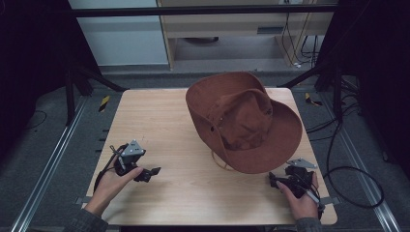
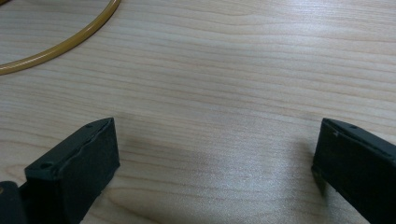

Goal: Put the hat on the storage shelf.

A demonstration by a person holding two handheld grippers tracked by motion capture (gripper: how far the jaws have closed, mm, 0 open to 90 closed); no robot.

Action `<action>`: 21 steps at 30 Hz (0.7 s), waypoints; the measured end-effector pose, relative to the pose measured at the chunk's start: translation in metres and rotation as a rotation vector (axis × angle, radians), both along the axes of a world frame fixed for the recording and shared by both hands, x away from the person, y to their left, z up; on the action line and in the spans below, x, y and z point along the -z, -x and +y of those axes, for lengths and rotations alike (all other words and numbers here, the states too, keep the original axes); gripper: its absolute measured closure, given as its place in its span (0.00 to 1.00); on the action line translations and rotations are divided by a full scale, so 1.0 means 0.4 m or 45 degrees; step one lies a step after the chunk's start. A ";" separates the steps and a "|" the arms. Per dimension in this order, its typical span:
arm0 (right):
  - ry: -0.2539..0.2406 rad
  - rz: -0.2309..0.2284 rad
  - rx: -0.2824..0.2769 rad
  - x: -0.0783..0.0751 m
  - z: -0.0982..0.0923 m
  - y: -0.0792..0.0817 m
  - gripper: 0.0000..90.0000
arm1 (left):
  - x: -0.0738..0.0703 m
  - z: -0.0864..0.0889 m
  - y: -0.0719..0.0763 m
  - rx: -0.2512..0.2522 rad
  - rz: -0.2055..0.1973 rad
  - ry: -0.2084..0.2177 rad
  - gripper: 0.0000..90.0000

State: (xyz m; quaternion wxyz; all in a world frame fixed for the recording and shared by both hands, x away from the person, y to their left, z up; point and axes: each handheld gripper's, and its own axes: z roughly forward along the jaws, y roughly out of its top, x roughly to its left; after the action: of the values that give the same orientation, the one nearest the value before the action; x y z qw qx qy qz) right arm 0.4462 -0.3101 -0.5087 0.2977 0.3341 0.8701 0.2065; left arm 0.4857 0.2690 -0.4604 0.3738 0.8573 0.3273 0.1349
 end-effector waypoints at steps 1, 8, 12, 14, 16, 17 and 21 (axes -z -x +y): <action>0.000 0.000 -0.001 0.000 0.000 0.000 0.01 | 0.008 0.005 0.000 -0.004 0.019 0.023 0.05; 0.000 0.000 0.002 0.000 0.000 0.000 0.01 | 0.053 0.047 -0.006 -0.081 0.044 0.003 0.06; 0.000 0.000 0.002 0.000 0.000 0.000 0.01 | 0.071 0.063 -0.011 -0.116 0.041 -0.022 0.05; 0.000 0.000 0.001 0.000 0.000 0.000 0.01 | 0.079 0.067 -0.016 -0.142 0.054 -0.034 0.04; 0.000 0.000 0.002 0.000 0.000 0.000 0.01 | 0.088 0.072 -0.019 -0.159 0.057 -0.034 0.05; 0.000 0.000 0.000 0.000 0.000 0.000 0.01 | 0.092 0.074 -0.020 -0.163 0.063 -0.036 0.05; 0.000 0.000 0.000 0.000 0.000 0.000 0.01 | 0.103 0.084 -0.025 -0.181 0.065 -0.053 0.05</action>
State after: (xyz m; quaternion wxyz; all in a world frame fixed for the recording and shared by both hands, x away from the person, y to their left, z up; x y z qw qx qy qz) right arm 0.4462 -0.3101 -0.5087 0.2977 0.3340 0.8701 0.2065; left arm 0.4958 0.3027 -0.5016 0.3368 0.8427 0.3939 0.1458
